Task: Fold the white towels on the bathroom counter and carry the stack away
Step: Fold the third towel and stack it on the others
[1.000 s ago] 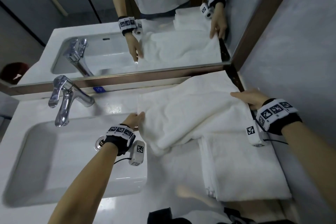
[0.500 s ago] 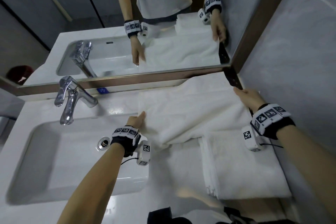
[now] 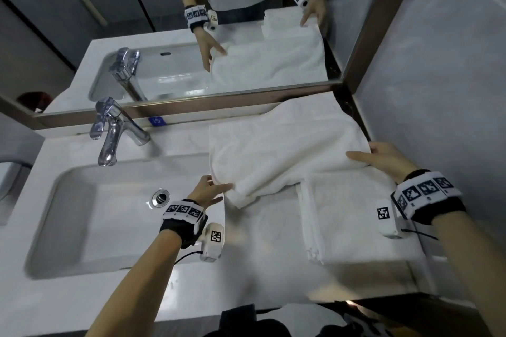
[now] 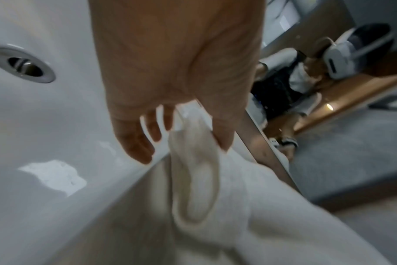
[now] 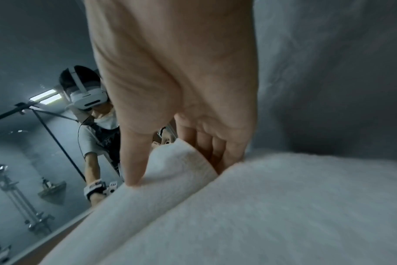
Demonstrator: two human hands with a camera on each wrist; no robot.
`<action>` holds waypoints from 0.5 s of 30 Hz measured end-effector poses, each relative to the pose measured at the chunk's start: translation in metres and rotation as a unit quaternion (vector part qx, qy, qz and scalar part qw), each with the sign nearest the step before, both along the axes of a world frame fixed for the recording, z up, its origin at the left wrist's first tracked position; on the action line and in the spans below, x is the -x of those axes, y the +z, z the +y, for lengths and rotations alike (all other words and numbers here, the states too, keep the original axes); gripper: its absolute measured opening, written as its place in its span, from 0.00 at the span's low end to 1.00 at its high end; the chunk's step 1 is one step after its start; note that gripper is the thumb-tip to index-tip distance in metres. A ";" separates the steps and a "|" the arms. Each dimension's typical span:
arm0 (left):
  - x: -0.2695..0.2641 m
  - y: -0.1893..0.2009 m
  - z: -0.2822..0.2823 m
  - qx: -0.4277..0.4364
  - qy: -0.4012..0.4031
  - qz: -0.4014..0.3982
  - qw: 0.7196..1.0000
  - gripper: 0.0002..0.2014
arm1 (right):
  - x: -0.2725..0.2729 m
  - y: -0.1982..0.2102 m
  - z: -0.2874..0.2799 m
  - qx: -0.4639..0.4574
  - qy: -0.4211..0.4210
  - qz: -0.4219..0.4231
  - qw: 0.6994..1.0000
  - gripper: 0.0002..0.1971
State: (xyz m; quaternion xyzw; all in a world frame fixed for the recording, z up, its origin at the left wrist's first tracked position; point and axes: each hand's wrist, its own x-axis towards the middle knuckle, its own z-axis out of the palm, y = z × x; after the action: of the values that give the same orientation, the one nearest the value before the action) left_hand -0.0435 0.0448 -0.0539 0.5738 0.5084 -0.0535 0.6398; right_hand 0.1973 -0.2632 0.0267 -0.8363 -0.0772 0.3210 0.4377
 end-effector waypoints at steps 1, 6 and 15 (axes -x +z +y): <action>0.001 -0.002 -0.003 -0.039 -0.008 0.030 0.999 0.33 | 0.001 -0.002 -0.003 0.020 0.013 -0.013 1.000 0.10; 0.007 -0.003 -0.027 -0.233 -0.103 0.103 0.962 0.24 | 0.009 -0.011 -0.011 0.099 0.081 -0.090 0.988 0.14; 0.003 0.037 -0.009 -0.150 0.089 -0.161 0.971 0.03 | 0.006 0.019 0.014 -0.045 -0.035 -0.221 0.974 0.16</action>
State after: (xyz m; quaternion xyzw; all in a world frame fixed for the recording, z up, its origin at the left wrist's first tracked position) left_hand -0.0461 0.0362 -0.0164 0.6170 0.4502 0.1734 0.6217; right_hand 0.1910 -0.2490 0.0458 -0.8681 -0.1572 0.1085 0.4582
